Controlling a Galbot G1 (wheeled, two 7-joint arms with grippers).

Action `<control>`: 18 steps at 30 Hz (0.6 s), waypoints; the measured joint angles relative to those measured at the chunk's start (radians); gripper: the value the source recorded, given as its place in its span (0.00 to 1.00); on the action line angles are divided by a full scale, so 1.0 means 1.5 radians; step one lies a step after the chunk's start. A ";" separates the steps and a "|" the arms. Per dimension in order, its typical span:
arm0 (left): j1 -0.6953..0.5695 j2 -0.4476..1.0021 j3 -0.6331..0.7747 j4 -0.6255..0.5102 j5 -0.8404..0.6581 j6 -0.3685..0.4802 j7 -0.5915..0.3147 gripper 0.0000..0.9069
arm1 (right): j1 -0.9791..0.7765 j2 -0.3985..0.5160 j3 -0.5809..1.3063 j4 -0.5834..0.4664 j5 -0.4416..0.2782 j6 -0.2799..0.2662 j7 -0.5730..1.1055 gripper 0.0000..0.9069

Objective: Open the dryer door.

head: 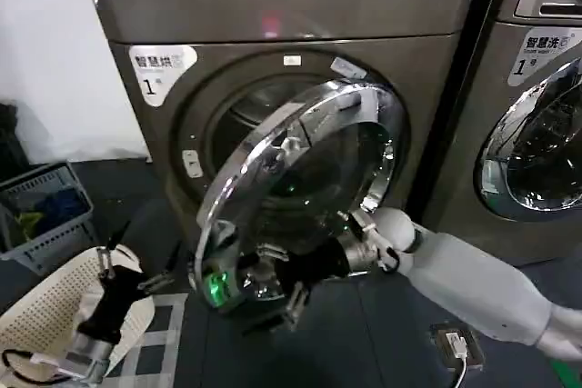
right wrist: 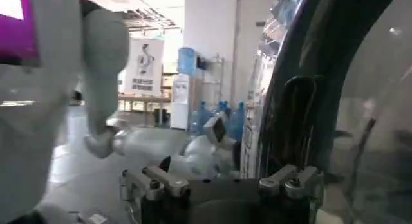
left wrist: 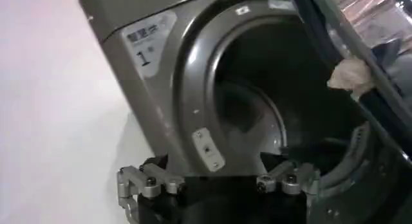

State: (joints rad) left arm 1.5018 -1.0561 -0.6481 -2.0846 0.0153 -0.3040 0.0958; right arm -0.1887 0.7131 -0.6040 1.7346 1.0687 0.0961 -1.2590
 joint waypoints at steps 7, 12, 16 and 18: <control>-0.009 0.045 0.030 -0.018 -0.002 -0.005 0.012 1.00 | 0.000 -0.045 -0.001 0.030 0.010 -0.003 -0.031 1.00; -0.017 0.078 0.050 -0.030 -0.003 -0.011 0.018 1.00 | 0.002 -0.072 -0.004 0.050 0.011 -0.006 -0.059 1.00; -0.029 0.102 0.066 -0.030 -0.011 -0.011 0.022 1.00 | 0.009 -0.094 -0.011 0.069 0.013 -0.007 -0.086 1.00; -0.037 0.113 0.077 -0.030 -0.013 -0.010 0.023 1.00 | 0.010 -0.107 -0.012 0.074 0.014 -0.004 -0.093 1.00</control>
State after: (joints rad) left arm 1.4458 -0.8866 -0.5330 -2.1301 -0.0035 -0.3184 0.1309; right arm -0.1734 0.5529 -0.6222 1.8457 1.0897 0.0898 -1.3988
